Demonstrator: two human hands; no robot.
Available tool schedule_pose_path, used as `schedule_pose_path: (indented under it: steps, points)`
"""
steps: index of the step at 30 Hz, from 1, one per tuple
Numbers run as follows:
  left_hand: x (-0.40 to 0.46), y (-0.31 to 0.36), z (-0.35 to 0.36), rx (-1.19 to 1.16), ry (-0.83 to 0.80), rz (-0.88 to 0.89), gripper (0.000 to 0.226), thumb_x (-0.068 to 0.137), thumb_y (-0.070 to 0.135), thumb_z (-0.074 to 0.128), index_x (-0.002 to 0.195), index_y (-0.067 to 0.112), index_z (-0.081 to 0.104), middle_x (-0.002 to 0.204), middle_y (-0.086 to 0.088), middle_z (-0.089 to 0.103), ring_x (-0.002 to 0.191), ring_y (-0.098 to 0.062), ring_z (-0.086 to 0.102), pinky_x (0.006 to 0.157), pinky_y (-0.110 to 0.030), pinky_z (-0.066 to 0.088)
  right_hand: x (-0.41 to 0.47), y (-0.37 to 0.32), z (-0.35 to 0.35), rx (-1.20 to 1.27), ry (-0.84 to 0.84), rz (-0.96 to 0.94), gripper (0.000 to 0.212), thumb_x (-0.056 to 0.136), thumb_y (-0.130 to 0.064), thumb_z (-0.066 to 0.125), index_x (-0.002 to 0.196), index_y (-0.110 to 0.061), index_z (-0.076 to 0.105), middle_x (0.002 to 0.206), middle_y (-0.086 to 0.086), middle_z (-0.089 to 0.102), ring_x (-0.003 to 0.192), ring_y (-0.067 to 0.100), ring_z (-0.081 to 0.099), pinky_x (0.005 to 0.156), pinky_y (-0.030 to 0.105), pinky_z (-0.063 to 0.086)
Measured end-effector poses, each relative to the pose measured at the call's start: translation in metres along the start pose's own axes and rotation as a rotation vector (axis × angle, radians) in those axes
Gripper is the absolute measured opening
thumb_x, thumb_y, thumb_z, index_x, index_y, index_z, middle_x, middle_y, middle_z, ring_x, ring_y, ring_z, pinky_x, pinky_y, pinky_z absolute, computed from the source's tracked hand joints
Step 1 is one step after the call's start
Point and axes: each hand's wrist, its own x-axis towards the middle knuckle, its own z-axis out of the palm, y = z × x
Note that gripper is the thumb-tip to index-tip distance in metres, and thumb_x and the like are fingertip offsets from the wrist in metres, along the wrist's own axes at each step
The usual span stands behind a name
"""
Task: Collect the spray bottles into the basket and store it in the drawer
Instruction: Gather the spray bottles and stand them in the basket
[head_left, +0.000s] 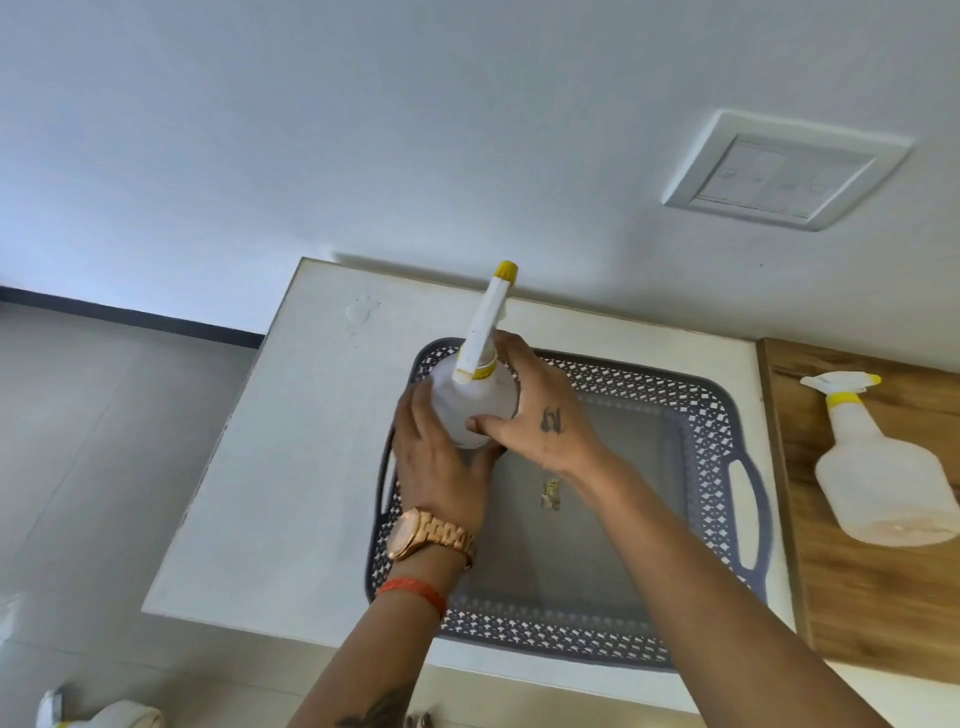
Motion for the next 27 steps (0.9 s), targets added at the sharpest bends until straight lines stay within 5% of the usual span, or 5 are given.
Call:
schedule_pose_path:
  steps: [6, 12, 19, 23, 27]
  points:
    - [-0.064, 0.033, -0.013, 0.012, 0.028, 0.012, 0.077, 0.065, 0.032, 0.080, 0.127, 0.007, 0.042, 0.123, -0.020, 0.051, 0.110, -0.039, 0.052, 0.092, -0.050, 0.047, -0.040, 0.024, -0.059, 0.085, 0.167, 0.059, 0.072, 0.071, -0.009, 0.070, 0.135, -0.028, 0.043, 0.134, -0.016, 0.047, 0.125, 0.000, 0.042, 0.097, -0.004, 0.022]
    - [-0.078, 0.123, 0.034, -0.115, -0.081, 0.274, 0.066, 0.076, 0.040, 0.067, 0.129, 0.008, 0.044, 0.129, -0.014, 0.051, 0.119, -0.025, 0.045, 0.100, -0.028, 0.032, -0.087, 0.062, -0.146, 0.040, 0.482, 0.132, 0.065, 0.074, -0.028, 0.070, 0.134, -0.024, 0.044, 0.136, -0.008, 0.050, 0.126, 0.008, 0.045, 0.104, 0.022, 0.034]
    - [-0.088, 0.214, 0.118, -0.278, -0.438, 0.435, 0.068, 0.083, 0.028, 0.063, 0.138, 0.004, 0.032, 0.146, -0.016, 0.035, 0.136, -0.028, 0.030, 0.108, -0.025, 0.022, -0.140, 0.144, -0.209, -0.126, 0.731, 0.476, 0.071, 0.078, -0.038, 0.070, 0.139, -0.021, 0.037, 0.140, 0.005, 0.047, 0.129, 0.022, 0.041, 0.092, 0.021, 0.031]
    - [-0.103, 0.221, 0.165, -0.290, -0.680, 0.386, 0.068, 0.089, 0.042, 0.046, 0.145, 0.014, 0.019, 0.154, -0.008, 0.020, 0.142, -0.023, 0.018, 0.113, -0.038, 0.024, -0.159, 0.182, -0.211, -0.210, 0.665, 0.648, 0.086, 0.076, -0.049, 0.068, 0.144, -0.017, 0.027, 0.151, 0.010, 0.032, 0.139, 0.029, 0.027, 0.109, 0.047, 0.032]
    - [-0.107, 0.212, 0.194, -0.259, -0.849, 0.146, 0.070, 0.089, 0.058, 0.033, 0.146, 0.024, 0.012, 0.157, -0.007, 0.013, 0.142, -0.027, 0.019, 0.113, -0.048, 0.024, -0.156, 0.192, -0.206, -0.123, 0.607, 0.776, 0.097, 0.069, -0.068, 0.060, 0.145, -0.025, 0.019, 0.154, 0.008, 0.023, 0.139, 0.032, 0.026, 0.105, 0.052, 0.035]
